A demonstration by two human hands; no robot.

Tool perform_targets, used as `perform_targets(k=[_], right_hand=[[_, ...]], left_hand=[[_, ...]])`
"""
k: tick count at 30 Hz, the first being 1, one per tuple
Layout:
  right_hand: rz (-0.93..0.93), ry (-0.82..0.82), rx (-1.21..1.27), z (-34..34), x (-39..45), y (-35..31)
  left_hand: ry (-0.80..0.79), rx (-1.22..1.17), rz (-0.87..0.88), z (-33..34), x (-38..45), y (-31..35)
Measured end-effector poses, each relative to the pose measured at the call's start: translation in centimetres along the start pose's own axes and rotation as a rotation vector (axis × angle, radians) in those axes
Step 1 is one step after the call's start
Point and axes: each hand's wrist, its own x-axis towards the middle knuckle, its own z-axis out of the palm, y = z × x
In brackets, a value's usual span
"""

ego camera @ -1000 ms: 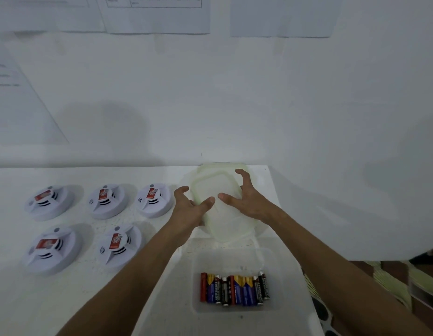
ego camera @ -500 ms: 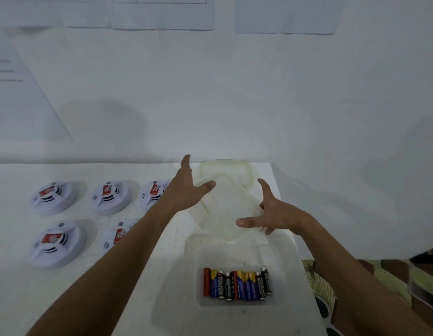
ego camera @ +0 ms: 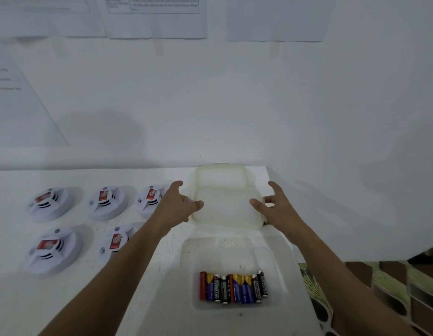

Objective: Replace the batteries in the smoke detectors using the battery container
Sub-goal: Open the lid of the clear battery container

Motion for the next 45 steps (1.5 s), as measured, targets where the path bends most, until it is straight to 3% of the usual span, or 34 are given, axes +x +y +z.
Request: perform_targets(k=[4, 10, 15, 21, 34, 41, 45], right_hand=[[-0.021, 0.055, -0.035, 0.1, -0.5, 0.1], [-0.083, 0.0, -0.055, -1.4, -1.3, -1.7], [-0.205, 0.045, -0.1, -2.3, 1.3, -5.0], [-0.226, 0.063, -0.025, -1.6, 7.6, -7.1], [-0.144, 0.039, -0.223, 0.8, 13.3, -0.9], [-0.148, 0.051, -0.26, 0.9, 13.5, 0.1], [-0.204, 0.088, -0.223, 0.5, 10.8, 0.0]], left_hand=[[0.005, 0.051, 0.007, -0.2, -1.1, 0.5], [0.0, 0.13, 0.034, -1.7, -3.2, 1.7], [0.117, 0.119, 0.139, -2.8, -1.1, 4.6], [0.285, 0.018, 0.156, -2.4, 6.3, 5.5], [0.196, 0.136, 0.023, 1.3, 11.2, 0.8], [0.207, 0.245, 0.042, 1.8, 10.6, 0.9], [0.241, 0.214, 0.137, 1.0, 7.8, 1.8]])
